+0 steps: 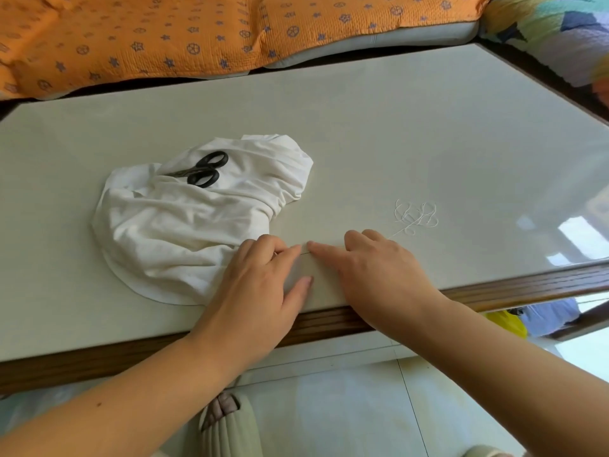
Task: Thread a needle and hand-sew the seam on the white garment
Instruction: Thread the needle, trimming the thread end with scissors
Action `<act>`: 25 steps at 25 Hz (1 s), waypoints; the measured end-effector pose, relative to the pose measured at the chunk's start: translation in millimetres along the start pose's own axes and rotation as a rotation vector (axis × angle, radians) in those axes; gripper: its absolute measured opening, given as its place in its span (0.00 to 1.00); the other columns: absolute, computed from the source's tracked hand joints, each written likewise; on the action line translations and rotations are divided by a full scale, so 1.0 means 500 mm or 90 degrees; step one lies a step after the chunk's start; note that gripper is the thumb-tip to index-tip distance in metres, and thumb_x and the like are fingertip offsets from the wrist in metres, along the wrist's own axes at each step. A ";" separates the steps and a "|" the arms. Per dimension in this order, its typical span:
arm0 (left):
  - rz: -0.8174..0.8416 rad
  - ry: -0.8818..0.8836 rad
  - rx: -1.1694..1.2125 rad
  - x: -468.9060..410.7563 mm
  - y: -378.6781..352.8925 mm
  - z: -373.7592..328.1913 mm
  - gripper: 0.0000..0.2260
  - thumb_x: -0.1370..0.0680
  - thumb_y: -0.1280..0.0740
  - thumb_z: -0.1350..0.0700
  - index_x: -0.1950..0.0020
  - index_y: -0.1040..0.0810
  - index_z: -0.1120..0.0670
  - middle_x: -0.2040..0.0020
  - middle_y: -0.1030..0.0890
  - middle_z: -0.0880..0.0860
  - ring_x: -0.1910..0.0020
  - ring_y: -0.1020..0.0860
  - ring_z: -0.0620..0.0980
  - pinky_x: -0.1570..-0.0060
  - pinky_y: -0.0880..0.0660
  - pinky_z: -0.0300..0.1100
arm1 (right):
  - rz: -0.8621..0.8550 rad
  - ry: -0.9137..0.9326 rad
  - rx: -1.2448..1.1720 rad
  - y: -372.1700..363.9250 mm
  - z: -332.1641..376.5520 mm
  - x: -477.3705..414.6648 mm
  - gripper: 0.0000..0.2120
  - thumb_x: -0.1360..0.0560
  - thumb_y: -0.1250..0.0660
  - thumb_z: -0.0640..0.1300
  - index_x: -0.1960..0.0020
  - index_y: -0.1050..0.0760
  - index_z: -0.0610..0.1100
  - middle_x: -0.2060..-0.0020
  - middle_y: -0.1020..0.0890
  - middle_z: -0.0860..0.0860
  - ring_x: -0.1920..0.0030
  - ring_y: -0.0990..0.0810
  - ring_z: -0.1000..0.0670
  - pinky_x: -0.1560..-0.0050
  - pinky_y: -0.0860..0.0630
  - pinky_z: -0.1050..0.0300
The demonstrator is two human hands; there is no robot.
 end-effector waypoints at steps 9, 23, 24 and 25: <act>-0.111 -0.173 0.014 0.053 -0.014 -0.019 0.06 0.22 0.32 0.56 0.51 0.16 0.57 0.58 0.21 0.51 0.59 0.24 0.53 0.57 0.24 0.48 | -0.150 0.086 0.011 -0.032 0.019 0.097 0.25 0.38 0.27 0.34 0.41 0.20 0.45 0.69 0.33 0.51 0.67 0.41 0.50 0.69 0.42 0.58; -0.173 -0.145 0.047 0.061 -0.013 -0.042 0.05 0.22 0.31 0.59 0.57 0.17 0.56 0.61 0.21 0.51 0.62 0.24 0.53 0.60 0.24 0.49 | -0.240 0.112 -0.125 -0.055 0.017 0.112 0.16 0.26 0.43 0.37 0.47 0.19 0.41 0.66 0.27 0.49 0.67 0.30 0.47 0.68 0.25 0.52; -0.174 -0.145 0.048 0.061 -0.013 -0.042 0.05 0.23 0.31 0.59 0.57 0.17 0.57 0.61 0.21 0.51 0.62 0.24 0.53 0.61 0.24 0.49 | -0.228 0.113 -0.125 -0.056 0.017 0.111 0.15 0.26 0.43 0.37 0.47 0.19 0.41 0.66 0.27 0.49 0.67 0.30 0.47 0.68 0.25 0.51; -0.174 -0.145 0.050 0.062 -0.013 -0.041 0.04 0.23 0.30 0.59 0.57 0.18 0.57 0.61 0.21 0.51 0.62 0.24 0.53 0.61 0.24 0.49 | -0.217 0.112 -0.122 -0.057 0.017 0.112 0.14 0.25 0.43 0.36 0.47 0.20 0.41 0.65 0.27 0.49 0.66 0.30 0.47 0.68 0.24 0.50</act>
Point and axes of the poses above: each hand's wrist, its own x-axis away from the middle knuckle, its own y-axis out of the back of the hand, z = x × y, the point moved 3 cm from there along -x, towards the middle knuckle
